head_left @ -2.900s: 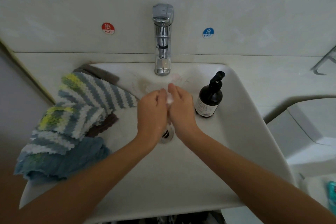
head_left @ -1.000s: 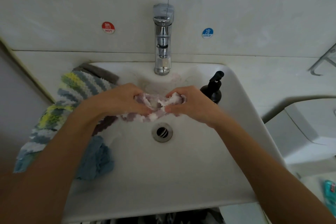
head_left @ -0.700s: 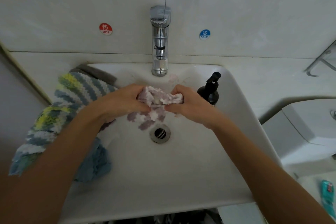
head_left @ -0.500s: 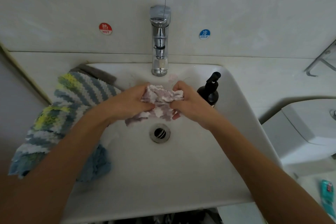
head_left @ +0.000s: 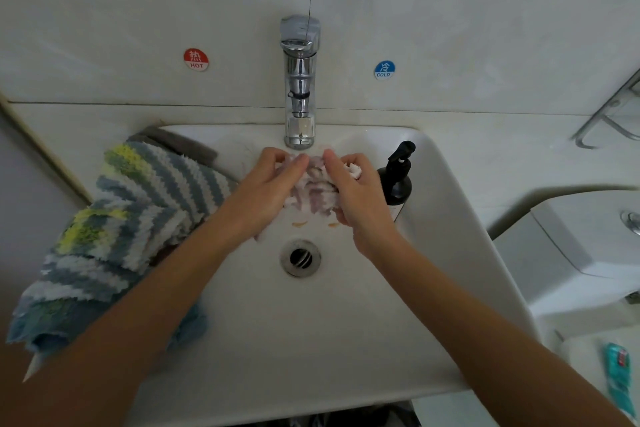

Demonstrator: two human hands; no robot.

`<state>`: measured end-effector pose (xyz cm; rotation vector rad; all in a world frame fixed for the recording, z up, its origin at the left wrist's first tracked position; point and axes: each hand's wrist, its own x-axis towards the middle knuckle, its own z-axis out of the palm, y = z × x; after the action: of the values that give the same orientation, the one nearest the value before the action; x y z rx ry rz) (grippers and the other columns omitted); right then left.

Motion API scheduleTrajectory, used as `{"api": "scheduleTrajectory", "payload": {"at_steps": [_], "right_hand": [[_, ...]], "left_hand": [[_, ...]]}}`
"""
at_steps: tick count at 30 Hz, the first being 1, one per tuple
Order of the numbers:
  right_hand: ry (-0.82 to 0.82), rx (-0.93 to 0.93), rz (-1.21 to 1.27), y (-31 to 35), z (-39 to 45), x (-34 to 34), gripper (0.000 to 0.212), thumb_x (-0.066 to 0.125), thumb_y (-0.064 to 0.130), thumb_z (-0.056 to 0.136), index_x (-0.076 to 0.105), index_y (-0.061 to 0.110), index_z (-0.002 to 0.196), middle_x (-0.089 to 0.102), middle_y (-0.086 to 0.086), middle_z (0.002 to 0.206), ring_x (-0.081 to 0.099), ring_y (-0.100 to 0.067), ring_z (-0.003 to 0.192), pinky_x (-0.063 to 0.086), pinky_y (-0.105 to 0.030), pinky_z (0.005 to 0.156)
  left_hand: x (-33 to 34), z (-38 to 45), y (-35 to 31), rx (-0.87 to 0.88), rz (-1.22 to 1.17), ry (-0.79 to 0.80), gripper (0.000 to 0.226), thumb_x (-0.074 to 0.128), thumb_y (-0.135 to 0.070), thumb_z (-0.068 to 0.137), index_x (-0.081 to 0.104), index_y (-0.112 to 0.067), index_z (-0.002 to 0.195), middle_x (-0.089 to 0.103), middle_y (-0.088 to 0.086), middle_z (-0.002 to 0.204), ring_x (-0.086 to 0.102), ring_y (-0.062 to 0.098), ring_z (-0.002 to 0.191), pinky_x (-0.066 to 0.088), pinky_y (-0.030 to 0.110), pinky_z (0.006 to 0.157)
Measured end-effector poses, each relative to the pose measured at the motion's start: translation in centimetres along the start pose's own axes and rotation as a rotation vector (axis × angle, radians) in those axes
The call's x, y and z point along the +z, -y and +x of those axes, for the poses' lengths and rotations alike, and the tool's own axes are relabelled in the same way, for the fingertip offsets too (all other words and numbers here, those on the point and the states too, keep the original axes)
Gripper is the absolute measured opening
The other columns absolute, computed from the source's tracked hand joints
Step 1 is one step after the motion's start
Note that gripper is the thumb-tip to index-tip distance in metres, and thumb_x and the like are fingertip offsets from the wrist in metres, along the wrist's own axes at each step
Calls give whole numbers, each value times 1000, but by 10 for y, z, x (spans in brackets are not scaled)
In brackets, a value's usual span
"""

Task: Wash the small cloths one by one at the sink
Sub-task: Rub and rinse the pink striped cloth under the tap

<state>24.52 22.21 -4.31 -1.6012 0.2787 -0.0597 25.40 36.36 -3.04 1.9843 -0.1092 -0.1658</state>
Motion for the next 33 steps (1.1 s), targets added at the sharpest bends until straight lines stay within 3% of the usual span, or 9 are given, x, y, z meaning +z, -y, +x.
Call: {"api": "scheduleTrajectory", "payload": {"at_steps": [3,7,12,16,22,25,27,31,33], "right_hand": [[-126,-62,3,-6,-1,5,40,66,50,85,44,21,68,51,-1,67,51,-18,63,42,-33,59],[-189,-137,-47,-6,-4,11,48,61,39,93,36,20,57,38,0,55,39,-17,56,35,-34,57],[-76,-201,-36,-10,-23,33,45,51,27,100,51,12,57,48,0,50,45,-11,49,36,-28,49],[-152,-117,69,-2,-10,31,49,48,23,99,36,18,53,37,6,45,35,-10,46,31,-28,48],[-26,-49,-36,-2,-27,32,36,40,36,99,44,25,65,51,-2,64,53,-26,67,45,-44,70],[-99,56,36,4,-12,34,37,47,33,98,46,16,65,46,1,55,45,-14,54,41,-33,61],[-155,8,48,7,-3,34,41,48,25,98,40,16,59,43,7,49,40,-8,46,36,-27,53],[-79,-11,12,6,-13,42,38,46,25,100,51,12,65,49,1,54,49,-16,55,47,-41,57],[-49,-43,-16,0,-18,46,36,46,23,99,55,6,69,49,-2,54,49,-18,57,44,-38,56]], "left_hand": [[14,1,9,47,-74,-162,32,41,-45,99,56,-18,93,62,-6,80,58,4,71,41,23,61],[27,0,20,117,-92,-321,46,49,-37,98,59,4,81,62,20,73,53,14,60,45,33,58],[40,-6,8,167,-195,-486,43,50,-26,99,50,-11,58,45,1,50,42,8,46,38,26,48],[55,-27,1,247,-205,-409,45,47,-27,100,50,-6,60,46,8,50,48,23,49,41,32,47],[43,12,5,144,-245,-417,45,48,-18,98,42,-17,54,37,-2,48,34,10,46,30,28,49],[50,3,11,159,-241,-425,45,47,-19,99,45,-15,54,39,-6,46,37,7,43,33,25,45],[56,-9,7,209,-233,-398,46,47,-21,100,48,-8,56,41,-4,45,41,10,43,36,28,44],[43,8,4,111,-294,-458,45,49,-17,98,44,-15,53,38,-8,42,36,6,42,34,27,46],[35,15,8,77,-350,-489,44,49,-13,96,43,-18,52,38,-8,42,36,6,42,34,28,48]]}}
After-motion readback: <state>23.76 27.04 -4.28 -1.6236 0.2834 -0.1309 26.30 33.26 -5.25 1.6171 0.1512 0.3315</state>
